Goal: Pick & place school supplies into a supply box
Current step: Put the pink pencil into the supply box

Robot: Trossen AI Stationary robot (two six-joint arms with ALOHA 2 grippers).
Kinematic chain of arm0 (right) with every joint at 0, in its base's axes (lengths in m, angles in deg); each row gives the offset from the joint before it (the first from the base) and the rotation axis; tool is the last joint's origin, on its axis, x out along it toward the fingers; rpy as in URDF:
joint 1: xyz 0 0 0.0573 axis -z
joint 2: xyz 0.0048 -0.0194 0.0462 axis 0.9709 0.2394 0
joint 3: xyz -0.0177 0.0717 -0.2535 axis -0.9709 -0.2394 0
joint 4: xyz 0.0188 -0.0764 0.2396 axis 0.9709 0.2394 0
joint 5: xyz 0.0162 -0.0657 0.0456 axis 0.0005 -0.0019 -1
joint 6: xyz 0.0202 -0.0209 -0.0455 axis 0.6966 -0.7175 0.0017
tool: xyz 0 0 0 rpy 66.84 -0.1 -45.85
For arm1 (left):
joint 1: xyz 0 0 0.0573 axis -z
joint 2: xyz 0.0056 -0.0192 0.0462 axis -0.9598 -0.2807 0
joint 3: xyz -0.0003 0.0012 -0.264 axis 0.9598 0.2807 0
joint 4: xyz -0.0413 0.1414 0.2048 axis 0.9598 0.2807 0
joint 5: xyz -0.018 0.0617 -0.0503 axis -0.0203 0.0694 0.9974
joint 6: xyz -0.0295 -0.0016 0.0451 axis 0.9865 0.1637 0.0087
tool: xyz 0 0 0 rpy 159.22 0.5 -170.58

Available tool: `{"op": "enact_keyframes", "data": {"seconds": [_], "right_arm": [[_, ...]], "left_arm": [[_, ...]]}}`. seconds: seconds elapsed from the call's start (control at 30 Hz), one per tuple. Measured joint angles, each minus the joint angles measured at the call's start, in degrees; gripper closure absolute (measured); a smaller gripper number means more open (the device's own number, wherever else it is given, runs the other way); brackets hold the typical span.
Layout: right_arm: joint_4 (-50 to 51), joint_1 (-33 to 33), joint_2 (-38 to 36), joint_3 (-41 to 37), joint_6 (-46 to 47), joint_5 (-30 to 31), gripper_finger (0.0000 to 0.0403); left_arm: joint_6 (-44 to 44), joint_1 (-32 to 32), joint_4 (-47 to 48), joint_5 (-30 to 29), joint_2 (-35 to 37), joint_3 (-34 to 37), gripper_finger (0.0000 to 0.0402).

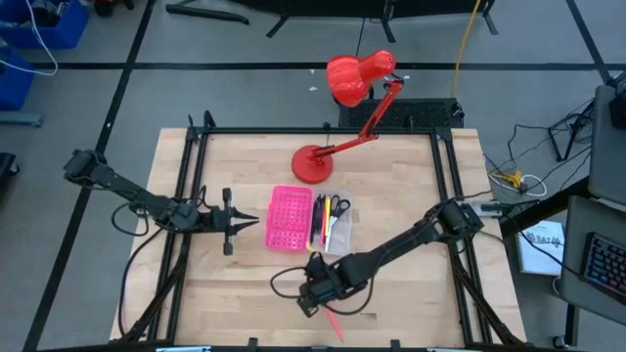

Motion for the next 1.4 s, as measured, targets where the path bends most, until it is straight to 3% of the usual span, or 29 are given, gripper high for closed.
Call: {"op": "enact_keyframes", "data": {"seconds": [0.33,0.47,1.03,1.4], "right_arm": [[-0.8,2.9,-0.2,0.0,-3.1,0.0,0.0225],[-0.8,3.6,0.2,0.0,-6.1,-0.1,0.0191],[0.8,3.6,7.2,0.2,-8.6,-4.8,0.0243],[7.4,3.8,12.0,0.2,-13.8,-4.6,0.0313]], "left_arm": [[-2.1,0.0,2.5,0.0,0.0,0.0,0.0360],[-2.1,0.0,2.4,0.0,0.0,0.0,0.0360],[0.8,0.0,5.4,0.1,0.0,0.0,0.0360],[1.4,0.0,5.4,0.1,0.0,0.0,0.0360]]}}
